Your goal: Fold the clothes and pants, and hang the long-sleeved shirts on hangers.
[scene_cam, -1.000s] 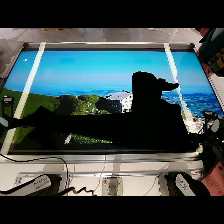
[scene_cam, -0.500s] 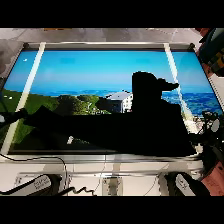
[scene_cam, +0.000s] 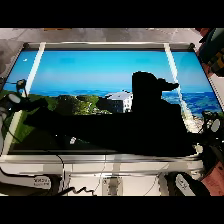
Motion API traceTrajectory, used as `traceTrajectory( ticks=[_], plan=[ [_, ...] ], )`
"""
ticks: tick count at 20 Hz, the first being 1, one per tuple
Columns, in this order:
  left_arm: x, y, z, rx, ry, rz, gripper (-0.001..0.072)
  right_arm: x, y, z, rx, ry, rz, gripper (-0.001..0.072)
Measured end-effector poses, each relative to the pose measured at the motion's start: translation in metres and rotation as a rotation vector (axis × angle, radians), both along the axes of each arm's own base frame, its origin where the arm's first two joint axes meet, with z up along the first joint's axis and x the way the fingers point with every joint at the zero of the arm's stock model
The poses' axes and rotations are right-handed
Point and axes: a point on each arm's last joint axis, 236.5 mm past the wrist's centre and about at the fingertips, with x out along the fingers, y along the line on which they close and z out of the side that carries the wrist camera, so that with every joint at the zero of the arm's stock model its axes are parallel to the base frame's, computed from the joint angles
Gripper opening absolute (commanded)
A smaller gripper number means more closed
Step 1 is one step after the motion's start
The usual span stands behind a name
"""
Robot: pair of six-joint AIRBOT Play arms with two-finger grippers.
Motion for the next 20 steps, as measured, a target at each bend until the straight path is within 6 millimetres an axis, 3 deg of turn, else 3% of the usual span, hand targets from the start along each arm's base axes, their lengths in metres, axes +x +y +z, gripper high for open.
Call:
traceTrajectory(
  ticks=[1, 3, 5, 6, 10, 11, 17, 20],
  plan=[
    [0.005, -0.001, -0.006, -0.001, 0.021, 0.014, 0.0679, 0.000, 0.001, 0.000, 0.002, 0.000, -0.005, 0.0376],
    [0.012, -0.005, -0.016, -0.015, 0.052, 0.050, 0.0555, 0.000, 0.001, 0.000, 0.004, -0.001, -0.012, 0.0376],
    [0.015, -0.005, -0.021, -0.015, 0.072, 0.082, 0.0527, 0.000, 0.002, 0.000, 0.006, -0.003, -0.017, 0.0376],
    [0.015, -0.003, -0.023, -0.010, 0.082, 0.096, 0.0469, 0.000, 0.002, 0.000, 0.006, -0.003, -0.019, 0.0376],
    [0.002, 0.005, -0.031, 0.028, 0.155, 0.121, 0.0076, 0.000, 0.002, 0.000, 0.008, -0.004, -0.022, 0.0376],
    [-0.001, 0.005, -0.033, 0.031, 0.170, 0.124, 0.0012, 0.000, 0.002, 0.000, 0.008, -0.004, -0.022, 0.0376],
    [-0.004, 0.003, -0.034, 0.046, 0.200, 0.112, 0.0011, 0.000, 0.002, 0.000, 0.009, -0.004, -0.023, 0.0376],
    [0.004, 0.003, -0.017, 0.057, 0.183, 0.098, 0.0010, 0.002, 0.002, 0.001, 0.007, -0.010, -0.023, 0.0375]
  ],
)
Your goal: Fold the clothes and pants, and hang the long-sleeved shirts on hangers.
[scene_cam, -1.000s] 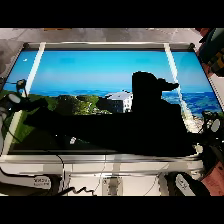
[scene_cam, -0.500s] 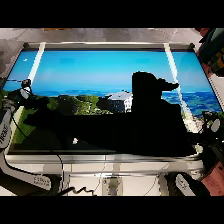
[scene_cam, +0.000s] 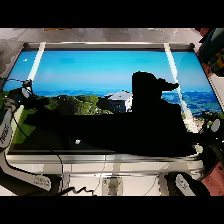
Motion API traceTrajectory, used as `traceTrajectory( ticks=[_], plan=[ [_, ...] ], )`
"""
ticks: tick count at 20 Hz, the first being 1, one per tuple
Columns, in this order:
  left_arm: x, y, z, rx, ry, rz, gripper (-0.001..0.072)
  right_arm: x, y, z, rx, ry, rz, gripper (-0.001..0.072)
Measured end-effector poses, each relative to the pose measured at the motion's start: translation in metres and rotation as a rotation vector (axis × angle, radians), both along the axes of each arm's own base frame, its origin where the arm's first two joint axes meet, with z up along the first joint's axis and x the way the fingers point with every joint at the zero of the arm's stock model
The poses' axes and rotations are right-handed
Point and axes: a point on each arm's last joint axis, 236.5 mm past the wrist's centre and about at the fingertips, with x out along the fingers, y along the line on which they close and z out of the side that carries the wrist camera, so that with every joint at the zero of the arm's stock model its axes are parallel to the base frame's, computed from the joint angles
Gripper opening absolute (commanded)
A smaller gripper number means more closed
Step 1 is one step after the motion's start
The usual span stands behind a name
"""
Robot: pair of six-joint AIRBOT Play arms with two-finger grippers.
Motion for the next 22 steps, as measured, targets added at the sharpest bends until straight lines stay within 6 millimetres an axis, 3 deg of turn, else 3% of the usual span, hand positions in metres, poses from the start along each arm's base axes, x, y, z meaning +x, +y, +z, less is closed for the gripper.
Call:
traceTrajectory(
  ticks=[2, 5, 8, 11, 15, 22],
  plan=[
    [0.024, 0.004, 0.038, 0.032, -0.108, -0.016, 0.0009, 0.004, -0.002, 0.004, -0.006, -0.015, -0.002, 0.0375],
    [0.035, 0.007, 0.095, 0.096, -0.204, -0.082, 0.0008, 0.016, -0.007, 0.015, -0.024, -0.055, -0.012, 0.0375],
    [0.016, 0.011, 0.148, 0.152, -0.227, -0.149, 0.0009, 0.026, -0.013, 0.028, -0.041, -0.093, -0.018, 0.0376],
    [-0.029, 0.013, 0.172, 0.154, -0.133, -0.193, 0.0009, 0.032, -0.015, 0.035, -0.050, -0.112, -0.022, 0.0376],
    [-0.102, 0.024, 0.162, 0.089, 0.100, -0.178, 0.0011, 0.034, -0.016, 0.038, -0.054, -0.119, -0.023, 0.0376],
    [-0.207, 0.047, 0.098, -0.031, 0.462, -0.132, 0.0011, 0.034, -0.017, 0.039, -0.056, -0.120, -0.022, 0.0376]
  ],
)
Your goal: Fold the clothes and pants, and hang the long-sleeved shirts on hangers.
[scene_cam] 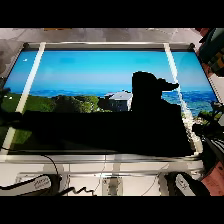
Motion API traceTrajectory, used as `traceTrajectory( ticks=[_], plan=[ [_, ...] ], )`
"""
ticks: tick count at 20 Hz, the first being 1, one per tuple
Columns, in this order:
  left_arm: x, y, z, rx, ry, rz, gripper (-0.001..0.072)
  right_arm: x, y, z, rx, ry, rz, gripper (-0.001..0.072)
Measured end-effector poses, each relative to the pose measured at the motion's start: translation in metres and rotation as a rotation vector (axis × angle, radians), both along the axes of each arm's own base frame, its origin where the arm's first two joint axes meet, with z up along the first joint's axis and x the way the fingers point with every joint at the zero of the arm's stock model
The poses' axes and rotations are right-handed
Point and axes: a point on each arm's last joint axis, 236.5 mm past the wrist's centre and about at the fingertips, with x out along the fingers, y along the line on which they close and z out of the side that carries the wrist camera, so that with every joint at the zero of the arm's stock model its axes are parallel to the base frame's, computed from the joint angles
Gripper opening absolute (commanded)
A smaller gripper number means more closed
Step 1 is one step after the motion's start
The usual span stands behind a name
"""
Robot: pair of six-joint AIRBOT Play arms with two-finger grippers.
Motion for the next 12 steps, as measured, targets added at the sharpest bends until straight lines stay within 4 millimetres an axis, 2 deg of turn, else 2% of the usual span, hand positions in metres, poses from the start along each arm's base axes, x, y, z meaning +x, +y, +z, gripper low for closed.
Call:
traceTrajectory(
  ticks=[2, 5, 11, 12],
  plan=[
    [-0.023, 0.014, -0.015, 0.013, 0.072, 0.024, 0.0011, 0.000, 0.000, 0.000, -0.001, 0.000, 0.000, 0.0376],
    [-0.038, 0.035, -0.034, 0.039, 0.099, 0.052, 0.0011, 0.001, 0.000, 0.000, -0.001, -0.002, 0.001, 0.0376],
    [-0.038, 0.058, -0.065, 0.060, 0.095, 0.058, 0.0015, 0.001, 0.000, 0.000, -0.001, -0.004, 0.000, 0.0376],
    [-0.037, 0.059, -0.070, 0.059, 0.097, 0.056, 0.0079, 0.001, 0.000, 0.000, -0.001, -0.004, 0.001, 0.0376]
  ],
)
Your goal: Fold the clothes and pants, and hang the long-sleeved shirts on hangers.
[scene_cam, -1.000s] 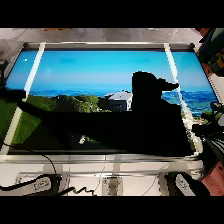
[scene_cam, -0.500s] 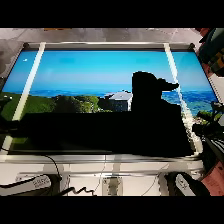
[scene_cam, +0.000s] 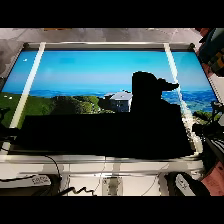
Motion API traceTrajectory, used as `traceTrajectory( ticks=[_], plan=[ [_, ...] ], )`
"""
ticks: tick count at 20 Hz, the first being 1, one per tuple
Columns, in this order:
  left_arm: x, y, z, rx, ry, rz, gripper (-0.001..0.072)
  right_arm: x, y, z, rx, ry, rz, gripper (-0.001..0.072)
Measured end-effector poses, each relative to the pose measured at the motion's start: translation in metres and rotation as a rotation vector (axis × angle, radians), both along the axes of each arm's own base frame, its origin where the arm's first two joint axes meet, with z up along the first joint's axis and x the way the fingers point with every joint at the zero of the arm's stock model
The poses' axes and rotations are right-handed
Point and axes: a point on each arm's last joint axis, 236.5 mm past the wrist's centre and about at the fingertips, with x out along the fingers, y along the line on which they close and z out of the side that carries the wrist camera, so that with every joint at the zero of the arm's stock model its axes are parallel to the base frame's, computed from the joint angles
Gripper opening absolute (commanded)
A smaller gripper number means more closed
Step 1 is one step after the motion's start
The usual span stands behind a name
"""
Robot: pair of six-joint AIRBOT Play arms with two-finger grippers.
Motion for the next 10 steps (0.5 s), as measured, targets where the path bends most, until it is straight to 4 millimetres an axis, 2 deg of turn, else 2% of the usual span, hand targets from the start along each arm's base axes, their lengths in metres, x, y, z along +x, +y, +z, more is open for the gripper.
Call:
traceTrajectory(
  ticks=[1, 2, 3, 7, 10],
  plan=[
    [0.001, 0.002, -0.005, -0.001, 0.001, -0.002, 0.0272, 0.000, 0.000, 0.000, 0.000, -0.001, 0.000, 0.0376],
    [0.002, 0.004, -0.009, 0.001, 0.001, -0.005, 0.0520, 0.001, 0.000, 0.000, -0.002, -0.006, 0.001, 0.0377],
    [0.003, 0.004, -0.013, -0.001, 0.002, -0.008, 0.0602, 0.005, 0.000, 0.001, 0.000, -0.020, 0.001, 0.0378],
    [0.023, 0.007, -0.014, 0.030, -0.037, -0.023, 0.0600, 0.032, 0.010, 0.003, 0.046, -0.140, -0.005, 0.0385],
    [0.052, 0.003, -0.001, 0.069, -0.098, -0.015, 0.0599, 0.059, 0.015, 0.004, 0.081, -0.244, -0.016, 0.0387]
  ],
)
